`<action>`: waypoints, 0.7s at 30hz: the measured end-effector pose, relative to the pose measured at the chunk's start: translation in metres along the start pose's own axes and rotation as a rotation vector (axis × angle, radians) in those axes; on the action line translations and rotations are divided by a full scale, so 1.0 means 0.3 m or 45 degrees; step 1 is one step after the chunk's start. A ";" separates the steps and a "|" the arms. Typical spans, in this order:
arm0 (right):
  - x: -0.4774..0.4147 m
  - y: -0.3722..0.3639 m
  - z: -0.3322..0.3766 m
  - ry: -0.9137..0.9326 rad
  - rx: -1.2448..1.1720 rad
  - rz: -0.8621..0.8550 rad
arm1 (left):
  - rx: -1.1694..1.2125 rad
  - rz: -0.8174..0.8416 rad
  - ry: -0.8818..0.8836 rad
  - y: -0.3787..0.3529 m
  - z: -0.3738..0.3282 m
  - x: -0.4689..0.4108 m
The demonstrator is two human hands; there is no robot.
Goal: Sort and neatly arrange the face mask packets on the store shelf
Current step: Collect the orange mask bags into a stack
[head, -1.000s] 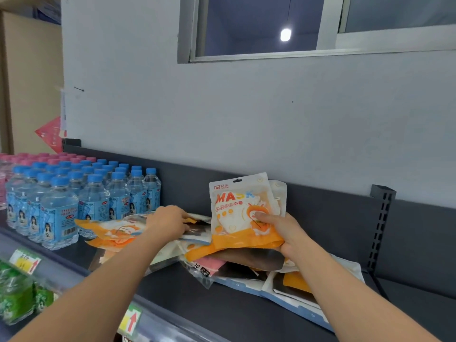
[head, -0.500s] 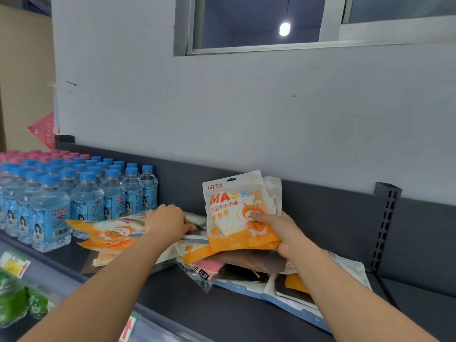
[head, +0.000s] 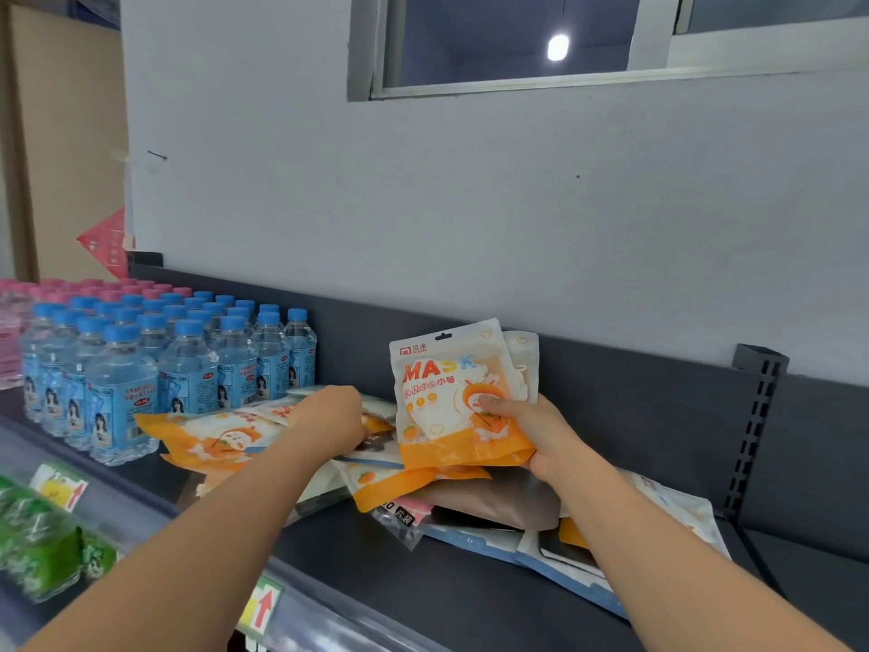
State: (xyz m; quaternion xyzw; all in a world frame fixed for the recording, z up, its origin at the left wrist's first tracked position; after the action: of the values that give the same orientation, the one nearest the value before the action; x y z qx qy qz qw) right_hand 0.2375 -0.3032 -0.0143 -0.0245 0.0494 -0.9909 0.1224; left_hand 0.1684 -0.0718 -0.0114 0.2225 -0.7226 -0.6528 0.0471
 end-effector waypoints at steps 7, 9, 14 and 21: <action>0.007 -0.014 -0.004 -0.017 -0.001 -0.011 | 0.200 -0.463 0.192 0.109 0.108 0.037; 0.009 -0.019 -0.006 -0.020 -0.010 -0.017 | 0.557 -0.619 0.269 0.150 0.167 0.038; 0.023 -0.032 -0.003 -0.027 -0.026 -0.026 | 1.118 -0.964 0.341 0.277 0.198 0.082; 0.037 -0.039 -0.007 -0.043 -0.092 -0.060 | 1.526 -1.181 0.070 0.329 0.039 0.169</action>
State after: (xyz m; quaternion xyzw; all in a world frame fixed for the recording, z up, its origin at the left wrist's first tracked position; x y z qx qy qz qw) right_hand 0.2237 -0.2944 -0.0148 -0.0466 0.0826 -0.9906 0.0989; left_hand 0.0930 -0.0755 0.0709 0.5074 -0.7846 -0.0955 -0.3432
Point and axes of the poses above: each hand's wrist, its own x-axis away from the middle knuckle, its own y-axis out of the back of the hand, z = x × y, the point moved 2 cm from there along -x, towards the middle knuckle, and after that the axes turned 2 degrees about x, right-handed, at the moved point
